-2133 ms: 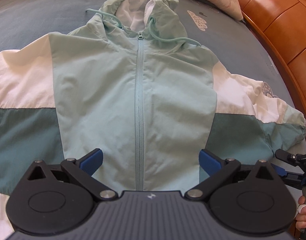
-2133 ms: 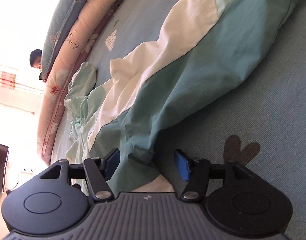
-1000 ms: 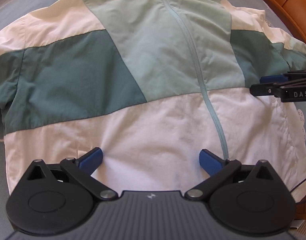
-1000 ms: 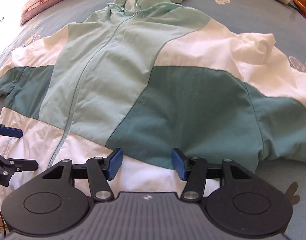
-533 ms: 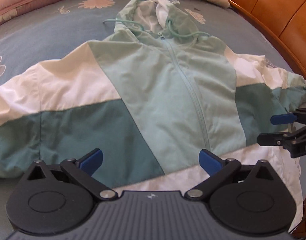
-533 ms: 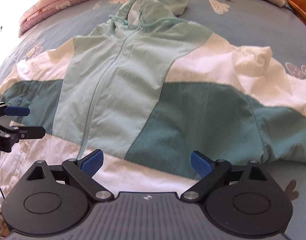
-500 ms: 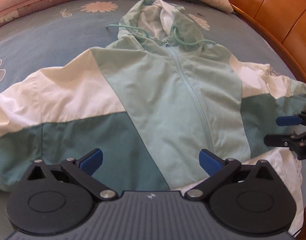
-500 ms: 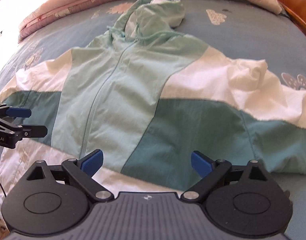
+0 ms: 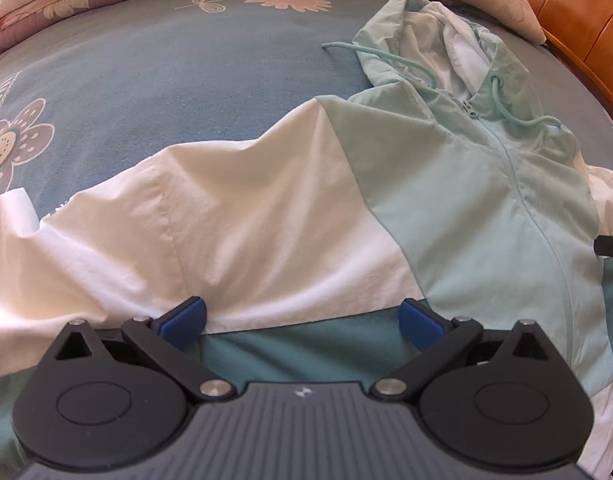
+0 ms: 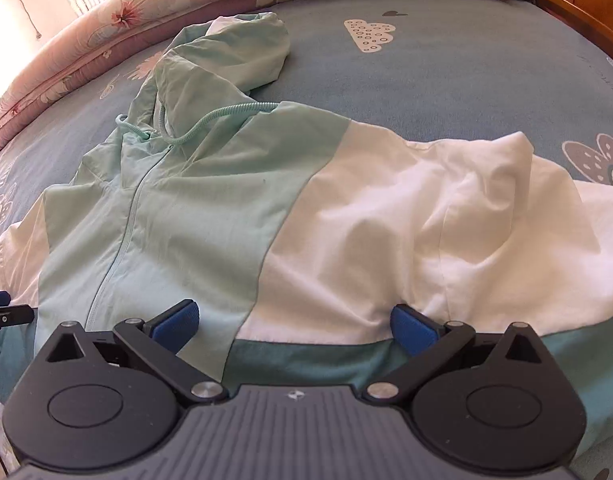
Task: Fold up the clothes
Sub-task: 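Move the left tool toward the mint hood beside the drawstring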
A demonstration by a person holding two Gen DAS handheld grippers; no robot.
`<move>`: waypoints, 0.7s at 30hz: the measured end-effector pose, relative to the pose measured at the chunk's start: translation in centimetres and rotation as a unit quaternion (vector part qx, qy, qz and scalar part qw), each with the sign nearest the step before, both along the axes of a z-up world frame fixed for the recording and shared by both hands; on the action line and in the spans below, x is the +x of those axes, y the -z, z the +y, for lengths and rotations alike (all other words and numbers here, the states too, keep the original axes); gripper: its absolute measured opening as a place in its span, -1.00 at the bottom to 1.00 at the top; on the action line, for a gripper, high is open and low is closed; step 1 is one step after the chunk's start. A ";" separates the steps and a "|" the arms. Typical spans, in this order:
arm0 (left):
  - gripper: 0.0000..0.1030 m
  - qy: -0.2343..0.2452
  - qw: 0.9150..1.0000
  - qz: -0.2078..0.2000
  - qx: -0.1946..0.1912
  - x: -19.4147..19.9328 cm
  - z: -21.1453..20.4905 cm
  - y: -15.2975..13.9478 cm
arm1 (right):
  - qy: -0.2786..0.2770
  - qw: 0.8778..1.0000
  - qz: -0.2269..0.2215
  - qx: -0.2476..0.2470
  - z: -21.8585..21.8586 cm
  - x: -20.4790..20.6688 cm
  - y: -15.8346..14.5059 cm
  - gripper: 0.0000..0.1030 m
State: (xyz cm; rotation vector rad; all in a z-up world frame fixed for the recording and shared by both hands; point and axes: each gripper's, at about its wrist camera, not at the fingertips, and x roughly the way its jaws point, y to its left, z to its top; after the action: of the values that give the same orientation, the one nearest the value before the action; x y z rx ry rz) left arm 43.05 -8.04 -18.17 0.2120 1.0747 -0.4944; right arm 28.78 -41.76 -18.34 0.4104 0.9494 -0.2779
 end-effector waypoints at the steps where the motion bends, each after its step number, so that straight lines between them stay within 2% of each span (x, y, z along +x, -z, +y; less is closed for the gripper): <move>1: 0.98 0.000 1.000 -0.003 0.010 0.3 -0.5 -0.2 | 0.004 1.000 0.005 -0.002 -0.3 0.6 -0.3 1.00; 3: 0.97 0.003 1.000 -0.009 0.011 0.8 -1.7 -1.0 | 0.012 1.000 0.015 0.003 -0.6 1.5 -1.1 1.00; 6: 0.98 0.018 0.999 0.005 -0.040 1.2 -3.4 -2.6 | -0.003 1.000 -0.014 -0.010 0.0 1.1 -3.0 1.00; 8: 0.98 0.030 0.998 0.017 -0.058 1.2 -4.9 -3.0 | -0.023 0.999 -0.027 -0.008 0.1 1.1 -3.1 1.00; 12: 0.97 0.037 0.997 0.032 -0.055 0.6 -7.6 -1.9 | -0.014 0.999 -0.009 0.034 -0.8 1.8 -0.8 1.00; 16: 0.97 -0.010 0.998 0.034 -0.044 0.2 -7.7 0.0 | -0.020 0.998 -0.027 0.059 -1.6 1.5 0.0 1.00; 19: 0.98 -0.033 0.998 0.005 -0.046 0.6 -7.4 0.9 | -0.066 0.997 -0.022 0.033 -1.0 1.5 0.3 1.00; 21: 0.99 -0.029 0.998 -0.016 -0.044 0.8 -7.6 1.2 | -0.092 0.995 -0.020 0.014 -0.6 1.4 0.4 1.00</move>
State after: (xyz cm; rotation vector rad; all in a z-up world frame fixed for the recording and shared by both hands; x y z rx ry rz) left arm 43.88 -15.63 -19.33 0.1102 1.0229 -0.4849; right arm 30.20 -42.32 -18.72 0.3508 0.9464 -0.0892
